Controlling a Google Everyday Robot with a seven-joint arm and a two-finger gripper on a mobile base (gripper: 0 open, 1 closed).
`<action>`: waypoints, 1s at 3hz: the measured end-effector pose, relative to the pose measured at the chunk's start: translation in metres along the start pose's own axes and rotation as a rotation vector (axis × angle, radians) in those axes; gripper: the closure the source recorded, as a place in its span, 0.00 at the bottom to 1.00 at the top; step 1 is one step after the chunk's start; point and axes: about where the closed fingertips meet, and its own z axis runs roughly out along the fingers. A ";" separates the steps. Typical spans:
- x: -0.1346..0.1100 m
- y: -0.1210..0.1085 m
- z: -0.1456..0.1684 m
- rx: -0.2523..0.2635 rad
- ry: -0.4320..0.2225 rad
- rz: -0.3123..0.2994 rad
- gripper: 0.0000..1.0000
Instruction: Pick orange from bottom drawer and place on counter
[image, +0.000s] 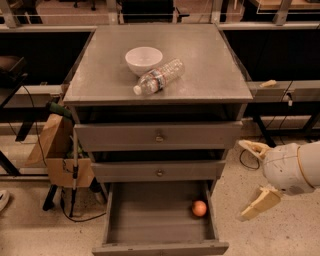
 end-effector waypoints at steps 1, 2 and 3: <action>0.002 -0.006 0.030 0.004 0.018 -0.018 0.00; 0.028 -0.011 0.111 -0.033 0.070 -0.018 0.00; 0.075 -0.007 0.197 -0.071 0.148 0.017 0.00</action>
Offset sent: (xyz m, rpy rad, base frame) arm 0.0900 0.0752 -0.2186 -0.1353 0.1067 0.0400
